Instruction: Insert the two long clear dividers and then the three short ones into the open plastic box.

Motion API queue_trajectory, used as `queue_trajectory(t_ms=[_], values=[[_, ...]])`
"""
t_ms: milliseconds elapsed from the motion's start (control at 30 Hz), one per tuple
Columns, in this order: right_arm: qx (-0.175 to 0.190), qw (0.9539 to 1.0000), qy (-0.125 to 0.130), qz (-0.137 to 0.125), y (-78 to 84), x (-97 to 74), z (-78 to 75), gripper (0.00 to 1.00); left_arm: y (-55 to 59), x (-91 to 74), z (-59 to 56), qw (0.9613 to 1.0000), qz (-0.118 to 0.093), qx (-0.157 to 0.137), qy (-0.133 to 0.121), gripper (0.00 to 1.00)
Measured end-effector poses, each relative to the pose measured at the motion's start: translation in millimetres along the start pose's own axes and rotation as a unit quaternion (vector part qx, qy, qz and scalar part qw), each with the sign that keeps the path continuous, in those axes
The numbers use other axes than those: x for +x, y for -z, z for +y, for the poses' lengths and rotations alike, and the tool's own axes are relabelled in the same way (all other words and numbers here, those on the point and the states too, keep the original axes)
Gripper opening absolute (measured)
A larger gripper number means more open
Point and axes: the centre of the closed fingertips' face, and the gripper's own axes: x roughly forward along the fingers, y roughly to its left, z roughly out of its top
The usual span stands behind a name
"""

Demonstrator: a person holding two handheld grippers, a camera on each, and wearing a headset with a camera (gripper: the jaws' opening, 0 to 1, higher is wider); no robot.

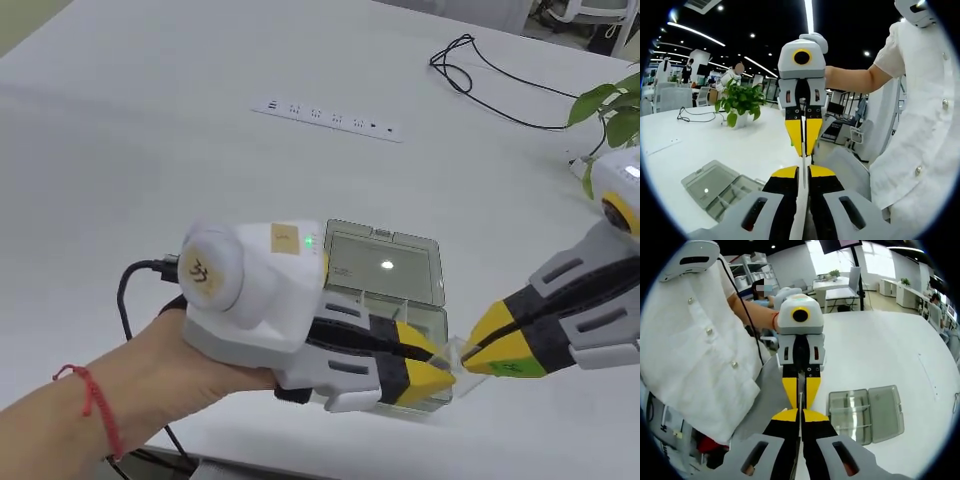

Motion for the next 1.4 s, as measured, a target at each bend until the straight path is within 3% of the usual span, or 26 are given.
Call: queue_trajectory(t_ms=[267,767,1067,1400], values=[[-0.001,0.9999,0.010,-0.005,-4.0,-2.0,-4.3,0.03,3.2,-6.6,8.6,0.9998,0.002,-0.002,-0.020,0.13],[0.002,0.9990,0.044,-0.009,-5.0,-8.9,-24.2,0.03,17.5,-33.8,35.8,0.9964,0.020,-0.006,-0.082,0.46],[-0.002,0.9975,0.071,-0.001,-1.4,-5.1,-45.3,0.03,34.1,-47.1,45.8,0.9940,0.041,-0.007,-0.101,0.66],[-0.005,0.9952,0.098,0.007,9.7,12.4,-76.7,0.03,49.8,-58.3,56.7,0.9908,0.053,-0.004,-0.124,0.89]])
